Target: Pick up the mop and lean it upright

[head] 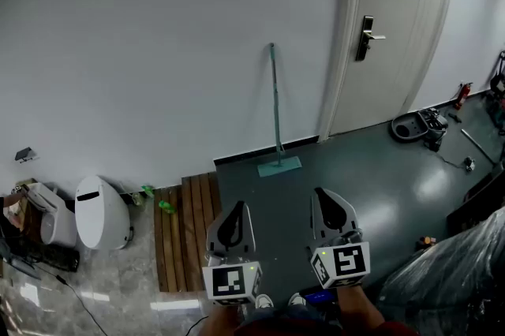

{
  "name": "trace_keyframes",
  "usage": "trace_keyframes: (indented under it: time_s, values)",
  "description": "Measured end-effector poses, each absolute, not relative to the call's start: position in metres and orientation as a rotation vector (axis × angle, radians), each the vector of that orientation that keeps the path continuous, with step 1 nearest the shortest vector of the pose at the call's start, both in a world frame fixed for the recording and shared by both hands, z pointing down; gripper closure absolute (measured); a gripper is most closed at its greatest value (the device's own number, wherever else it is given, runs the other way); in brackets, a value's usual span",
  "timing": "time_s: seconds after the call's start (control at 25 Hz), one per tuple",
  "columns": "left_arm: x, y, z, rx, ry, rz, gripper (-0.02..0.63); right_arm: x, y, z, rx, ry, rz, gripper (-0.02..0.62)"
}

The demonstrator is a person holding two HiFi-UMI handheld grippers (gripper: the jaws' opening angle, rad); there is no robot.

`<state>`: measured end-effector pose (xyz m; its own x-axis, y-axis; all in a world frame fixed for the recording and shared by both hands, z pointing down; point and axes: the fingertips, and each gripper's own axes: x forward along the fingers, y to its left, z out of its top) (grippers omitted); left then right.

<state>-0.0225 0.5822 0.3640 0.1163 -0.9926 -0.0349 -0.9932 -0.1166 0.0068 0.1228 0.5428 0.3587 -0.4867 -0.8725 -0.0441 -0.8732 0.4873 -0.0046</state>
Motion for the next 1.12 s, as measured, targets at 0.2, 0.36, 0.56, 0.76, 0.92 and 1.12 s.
trace_keyframes:
  time_s: [0.2,0.36,0.56,0.76,0.92,1.12]
  values:
    - [-0.041,0.581,0.360,-2.338,2.040,0.069,0.592,0.109,0.544,0.355,-1.595,2.638,0.045,0.578]
    - [-0.055,0.579,0.362,-2.333,2.024,0.058,0.592,0.101,0.544,0.356,-1.627,2.607,0.042,0.578]
    - [-0.065,0.578,0.370,-2.376,2.021,0.070,0.592,0.090,0.547,0.362,-1.648,2.596,0.032,0.578]
    - [-0.070,0.569,0.378,-2.386,2.040,0.056,0.592,0.087,0.537,0.369,-1.652,2.599,0.027,0.578]
    - [-0.066,0.547,0.378,-2.375,2.063,0.051,0.592,0.090,0.514,0.370,-1.635,2.600,0.026,0.578]
    - [-0.057,0.503,0.384,-2.340,2.080,0.038,0.592,0.101,0.471,0.373,-1.613,2.602,0.018,0.578]
